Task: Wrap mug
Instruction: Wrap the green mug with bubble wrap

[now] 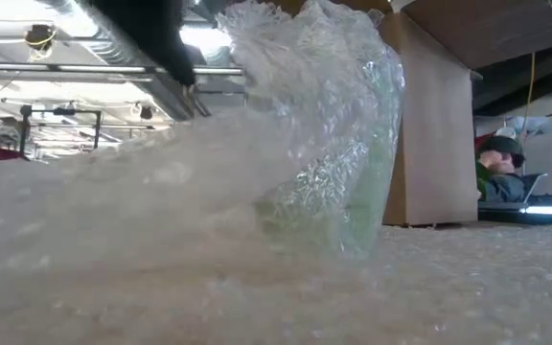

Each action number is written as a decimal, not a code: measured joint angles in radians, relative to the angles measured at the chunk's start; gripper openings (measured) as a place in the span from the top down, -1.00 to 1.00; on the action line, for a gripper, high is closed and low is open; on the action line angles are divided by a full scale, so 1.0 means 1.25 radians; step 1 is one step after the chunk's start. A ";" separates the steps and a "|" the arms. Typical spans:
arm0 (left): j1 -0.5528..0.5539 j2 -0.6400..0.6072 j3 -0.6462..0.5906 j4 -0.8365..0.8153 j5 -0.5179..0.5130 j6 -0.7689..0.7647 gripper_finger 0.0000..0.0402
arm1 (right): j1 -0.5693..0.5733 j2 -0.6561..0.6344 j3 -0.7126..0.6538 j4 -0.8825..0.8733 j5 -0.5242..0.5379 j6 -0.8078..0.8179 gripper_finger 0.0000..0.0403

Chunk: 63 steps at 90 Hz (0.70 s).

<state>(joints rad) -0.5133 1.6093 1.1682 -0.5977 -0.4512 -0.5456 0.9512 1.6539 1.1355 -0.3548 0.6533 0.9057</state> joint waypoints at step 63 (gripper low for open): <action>0.657 -0.207 -0.377 0.319 0.832 0.314 1.00 | 0.166 -0.263 0.000 -0.573 0.211 0.402 1.00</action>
<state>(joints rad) 0.3078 1.3511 0.6975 -0.1986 0.5888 -0.1533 1.1591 1.3256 1.1355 -1.0714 0.9172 1.4082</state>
